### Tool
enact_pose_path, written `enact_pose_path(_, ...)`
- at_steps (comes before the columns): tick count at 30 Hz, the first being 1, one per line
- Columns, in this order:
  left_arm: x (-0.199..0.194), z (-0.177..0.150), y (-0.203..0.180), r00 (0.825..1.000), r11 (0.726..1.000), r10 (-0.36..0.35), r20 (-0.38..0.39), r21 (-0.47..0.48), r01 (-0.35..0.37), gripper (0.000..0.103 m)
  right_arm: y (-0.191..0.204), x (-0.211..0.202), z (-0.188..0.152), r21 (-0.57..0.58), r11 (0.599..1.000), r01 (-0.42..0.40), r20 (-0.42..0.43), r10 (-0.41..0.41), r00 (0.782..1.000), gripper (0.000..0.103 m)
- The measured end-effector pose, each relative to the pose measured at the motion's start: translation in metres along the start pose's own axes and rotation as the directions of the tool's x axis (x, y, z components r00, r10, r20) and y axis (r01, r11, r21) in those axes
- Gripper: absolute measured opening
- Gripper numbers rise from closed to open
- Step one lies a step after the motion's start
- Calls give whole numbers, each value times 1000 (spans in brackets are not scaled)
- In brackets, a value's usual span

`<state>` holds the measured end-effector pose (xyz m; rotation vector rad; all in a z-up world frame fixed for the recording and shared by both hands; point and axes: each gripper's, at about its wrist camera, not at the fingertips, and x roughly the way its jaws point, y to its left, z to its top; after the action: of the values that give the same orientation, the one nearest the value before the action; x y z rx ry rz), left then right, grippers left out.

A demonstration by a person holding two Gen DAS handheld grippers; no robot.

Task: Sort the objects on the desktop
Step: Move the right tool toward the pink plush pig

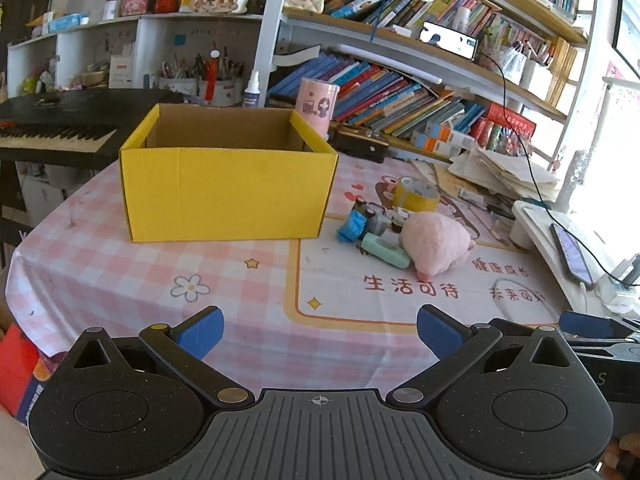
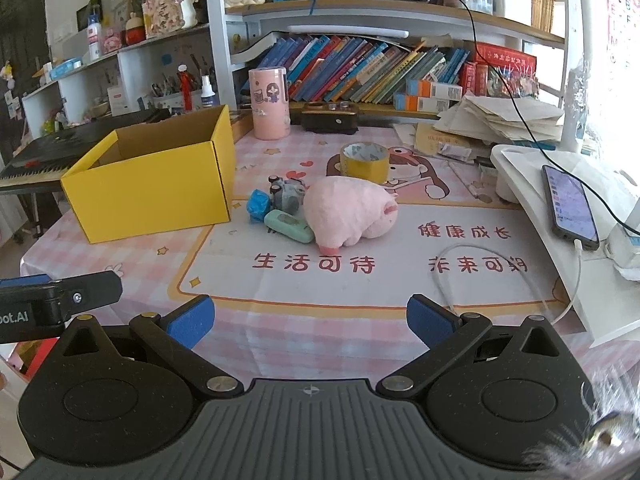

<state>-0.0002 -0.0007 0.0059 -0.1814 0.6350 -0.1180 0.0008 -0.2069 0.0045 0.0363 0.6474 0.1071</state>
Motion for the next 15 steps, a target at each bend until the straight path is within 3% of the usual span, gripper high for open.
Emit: enact_pose_path(15,20,9,-2,999,999,32,-28,-18,-32,103,-13,26,14,14,1000,-24,-34,25,999,103)
